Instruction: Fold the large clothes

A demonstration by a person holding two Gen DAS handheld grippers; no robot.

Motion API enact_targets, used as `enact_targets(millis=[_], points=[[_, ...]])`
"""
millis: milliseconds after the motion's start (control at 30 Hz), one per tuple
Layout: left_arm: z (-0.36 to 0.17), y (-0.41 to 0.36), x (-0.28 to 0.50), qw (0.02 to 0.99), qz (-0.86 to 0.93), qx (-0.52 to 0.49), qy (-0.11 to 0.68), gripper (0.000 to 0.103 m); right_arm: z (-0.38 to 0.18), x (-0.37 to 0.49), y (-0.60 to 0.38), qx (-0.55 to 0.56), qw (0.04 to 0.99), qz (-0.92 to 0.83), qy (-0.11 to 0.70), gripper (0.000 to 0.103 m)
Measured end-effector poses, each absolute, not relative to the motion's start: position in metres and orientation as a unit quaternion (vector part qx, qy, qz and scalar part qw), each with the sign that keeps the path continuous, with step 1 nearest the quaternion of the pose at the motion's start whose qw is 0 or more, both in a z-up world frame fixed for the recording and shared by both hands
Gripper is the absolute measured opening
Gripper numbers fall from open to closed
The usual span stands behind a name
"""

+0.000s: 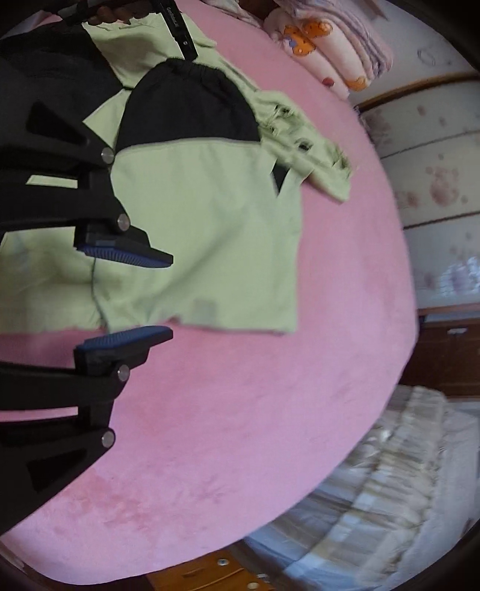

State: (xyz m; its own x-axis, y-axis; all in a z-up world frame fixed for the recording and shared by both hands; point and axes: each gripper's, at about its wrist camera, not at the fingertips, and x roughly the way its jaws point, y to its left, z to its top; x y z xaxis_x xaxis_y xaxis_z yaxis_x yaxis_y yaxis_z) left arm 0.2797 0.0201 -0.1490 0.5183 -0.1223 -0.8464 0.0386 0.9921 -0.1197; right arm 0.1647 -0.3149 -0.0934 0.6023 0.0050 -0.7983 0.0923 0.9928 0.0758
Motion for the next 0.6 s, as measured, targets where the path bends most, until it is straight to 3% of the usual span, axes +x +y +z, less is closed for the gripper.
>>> enact_targets(millis=[100, 333, 433, 600], points=[[-0.152, -0.003, 0.283, 0.870, -0.064, -0.039, 0.487, 0.078, -0.099, 0.181, -0.272, 0.039, 0.888, 0.017, 0.459, 0.039], [-0.189, -0.036, 0.298, 0.849, -0.054, -0.057, 0.523, 0.078, -0.145, 0.222, -0.191, 0.003, 0.875, 0.064, 0.480, 0.039], [-0.200, -0.032, 0.302, 0.850, -0.046, -0.056, 0.522, 0.077, -0.169, 0.243, -0.207, 0.023, 0.860, 0.046, 0.508, 0.038], [-0.198, -0.023, 0.300, 0.856, -0.062, -0.044, 0.511, 0.077, -0.167, 0.250, -0.276, 0.019, 0.874, -0.052, 0.482, 0.034]])
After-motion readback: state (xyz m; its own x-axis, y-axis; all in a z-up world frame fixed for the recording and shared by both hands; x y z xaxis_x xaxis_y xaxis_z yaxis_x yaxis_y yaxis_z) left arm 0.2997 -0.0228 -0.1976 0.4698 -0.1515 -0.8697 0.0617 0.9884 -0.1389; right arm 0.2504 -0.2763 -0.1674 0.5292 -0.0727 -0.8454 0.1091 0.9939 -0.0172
